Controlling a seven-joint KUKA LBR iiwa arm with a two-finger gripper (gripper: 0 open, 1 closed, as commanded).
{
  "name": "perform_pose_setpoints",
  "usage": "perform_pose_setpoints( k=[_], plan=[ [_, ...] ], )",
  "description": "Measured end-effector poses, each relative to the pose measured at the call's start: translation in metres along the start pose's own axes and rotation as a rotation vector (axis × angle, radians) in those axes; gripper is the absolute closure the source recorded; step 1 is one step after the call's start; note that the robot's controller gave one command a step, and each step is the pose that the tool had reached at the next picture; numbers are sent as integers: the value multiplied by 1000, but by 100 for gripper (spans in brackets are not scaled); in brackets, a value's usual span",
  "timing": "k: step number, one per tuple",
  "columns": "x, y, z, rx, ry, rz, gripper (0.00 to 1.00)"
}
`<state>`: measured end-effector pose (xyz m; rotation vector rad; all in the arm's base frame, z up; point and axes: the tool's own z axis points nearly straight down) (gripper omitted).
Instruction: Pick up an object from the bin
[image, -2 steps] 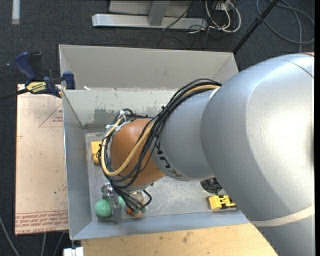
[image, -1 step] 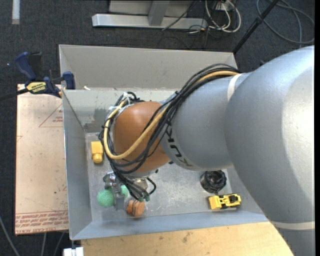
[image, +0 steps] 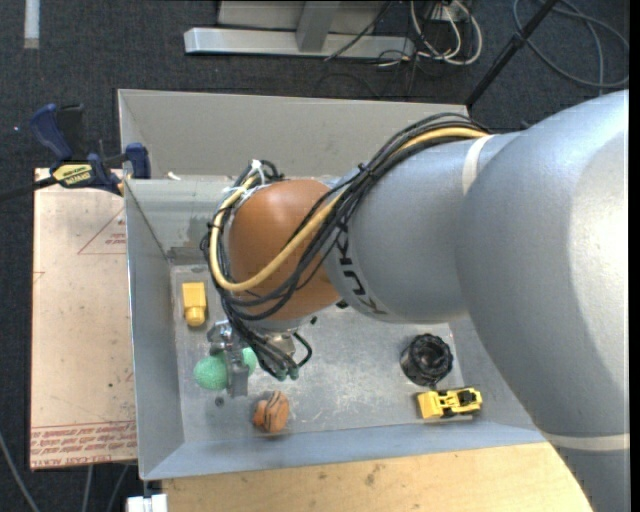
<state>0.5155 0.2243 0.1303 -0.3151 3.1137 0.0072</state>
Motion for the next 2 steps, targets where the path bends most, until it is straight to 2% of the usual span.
perform_pose_setpoints(
  k=[1,2],
  plan=[
    [5,4,-21,4,22,-1,100],
    [-8,-1,-92,2,9,-17,100]
  ],
)
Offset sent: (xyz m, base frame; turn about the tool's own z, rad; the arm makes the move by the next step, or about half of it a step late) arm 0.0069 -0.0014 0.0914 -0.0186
